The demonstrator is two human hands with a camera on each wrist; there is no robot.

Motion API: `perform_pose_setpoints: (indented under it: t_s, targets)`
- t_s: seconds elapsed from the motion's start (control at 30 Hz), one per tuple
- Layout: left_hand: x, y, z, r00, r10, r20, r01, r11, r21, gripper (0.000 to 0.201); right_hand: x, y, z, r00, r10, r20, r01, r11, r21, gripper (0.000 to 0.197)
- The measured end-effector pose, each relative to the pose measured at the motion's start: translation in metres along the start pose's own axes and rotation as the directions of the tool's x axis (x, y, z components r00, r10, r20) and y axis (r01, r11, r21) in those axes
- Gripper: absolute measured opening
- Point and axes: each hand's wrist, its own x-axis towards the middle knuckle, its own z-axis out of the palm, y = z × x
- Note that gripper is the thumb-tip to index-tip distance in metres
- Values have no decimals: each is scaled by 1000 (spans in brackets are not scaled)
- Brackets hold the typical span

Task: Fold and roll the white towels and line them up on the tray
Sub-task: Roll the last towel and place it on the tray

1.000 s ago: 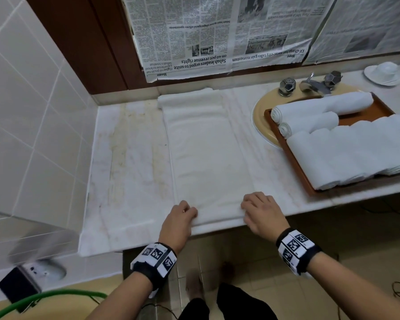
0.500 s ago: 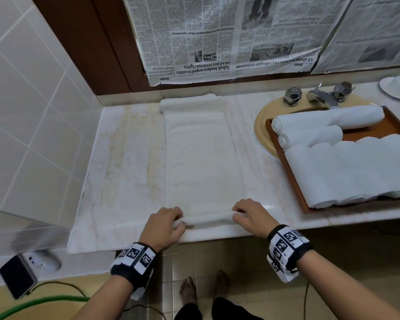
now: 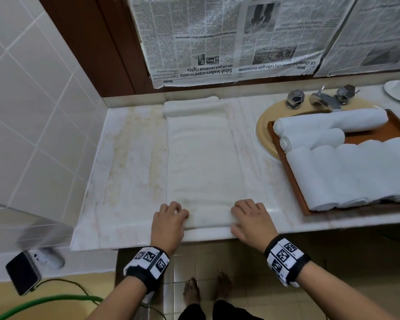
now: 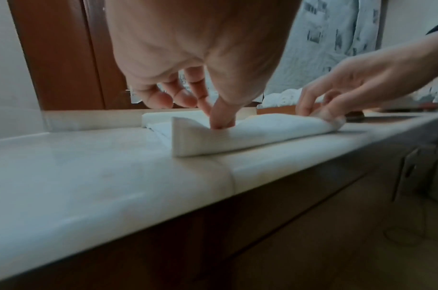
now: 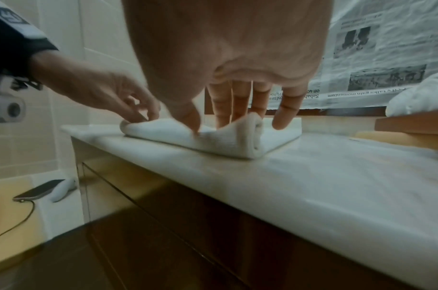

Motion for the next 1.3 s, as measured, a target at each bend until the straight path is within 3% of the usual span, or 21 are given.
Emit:
perform_pose_setpoints:
  t_s: [0.07,0.17,0.2,0.3,0.43,0.5,0.6,0.67,0.73,0.8,0.83,0.97,1.13,1.2,1.3]
  targets:
    - [-3,4,-3,999,-6,34,9,998,-68,24,-2,-2,-4,997,11,74,-10,1000,-11,36]
    - [-6,-1,-2,993,-9,117,15,999,-51,45,6,-3,-4,994,31,105,-32,999,12,21]
    - [-6,-2,-1,993,-2,121,6,999,-35,44,11,-3,-8,991,49,127,-56,997,58,25]
    - [1,-5,-4,994,-28,103,31,999,-23,30,28,1,-19,964,157,215,-197,963,182,41]
    - [16,-10,-11,973,-124,193,145,984,-99,36,37,10,-18,925,283,253,-361,863,353,31]
    - [21,-11,-12,966,-158,207,189,972,-139,35,34,12,-12,947,273,172,-318,874,367,29]
    - [22,-9,-7,975,-154,162,180,970,-166,34,26,10,-4,991,119,59,-127,975,180,24]
    - [20,-7,-3,986,-137,91,149,980,-135,36,22,11,-3,1000,29,10,-30,988,150,21]
    - [19,-7,2,996,-93,7,93,993,-67,36,21,12,-4,1000,-10,20,7,991,135,31]
    - [17,-4,2,998,-48,-47,47,998,-32,24,21,10,-5,998,-29,61,25,997,71,36]
    - [16,-3,2,998,-22,-64,20,999,-25,17,23,9,-6,996,-27,85,23,999,47,33]
    - [14,-6,2,999,47,-18,-47,999,20,43,38,8,-16,984,73,162,-104,977,189,39]
    - [27,-5,-8,995,-47,83,48,999,-5,58,48,16,-26,954,170,248,-269,848,457,30]
    - [31,-5,-10,985,-105,140,114,992,-55,49,51,16,-25,952,192,239,-288,828,481,25]
    - [36,-8,-8,972,-157,172,196,952,-235,29,50,17,-17,981,119,153,-163,935,315,22]
